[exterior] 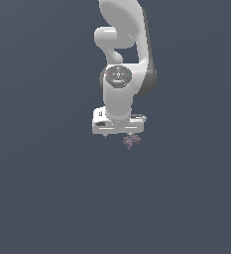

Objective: Pick up the object and move it to a goal position.

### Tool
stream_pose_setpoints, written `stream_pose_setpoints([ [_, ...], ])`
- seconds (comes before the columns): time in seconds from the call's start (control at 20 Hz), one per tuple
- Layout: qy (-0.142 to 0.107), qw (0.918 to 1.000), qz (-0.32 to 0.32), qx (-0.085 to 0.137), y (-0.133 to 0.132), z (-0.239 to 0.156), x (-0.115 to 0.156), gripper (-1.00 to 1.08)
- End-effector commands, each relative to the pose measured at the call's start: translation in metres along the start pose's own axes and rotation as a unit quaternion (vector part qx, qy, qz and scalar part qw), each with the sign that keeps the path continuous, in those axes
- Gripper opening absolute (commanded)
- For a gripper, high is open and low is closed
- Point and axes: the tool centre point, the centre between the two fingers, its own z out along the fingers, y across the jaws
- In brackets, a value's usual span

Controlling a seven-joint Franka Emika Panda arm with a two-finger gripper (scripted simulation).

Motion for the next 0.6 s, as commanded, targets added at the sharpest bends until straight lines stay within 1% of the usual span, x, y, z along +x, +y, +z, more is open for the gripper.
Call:
stream_pose_setpoints([
  [0.0, 0.000, 1.0000, 0.000, 0.000, 0.000, 0.000, 0.000, 1.00],
  [0.15, -0.005, 1.0000, 0.003, 0.001, 0.001, 0.003, -0.002, 1.00],
  [0.4, -0.026, 0.9995, 0.016, 0.007, 0.008, 0.014, -0.012, 1.00],
  [0.55, -0.029, 0.9994, 0.018, 0.008, 0.009, 0.016, -0.014, 1.00],
])
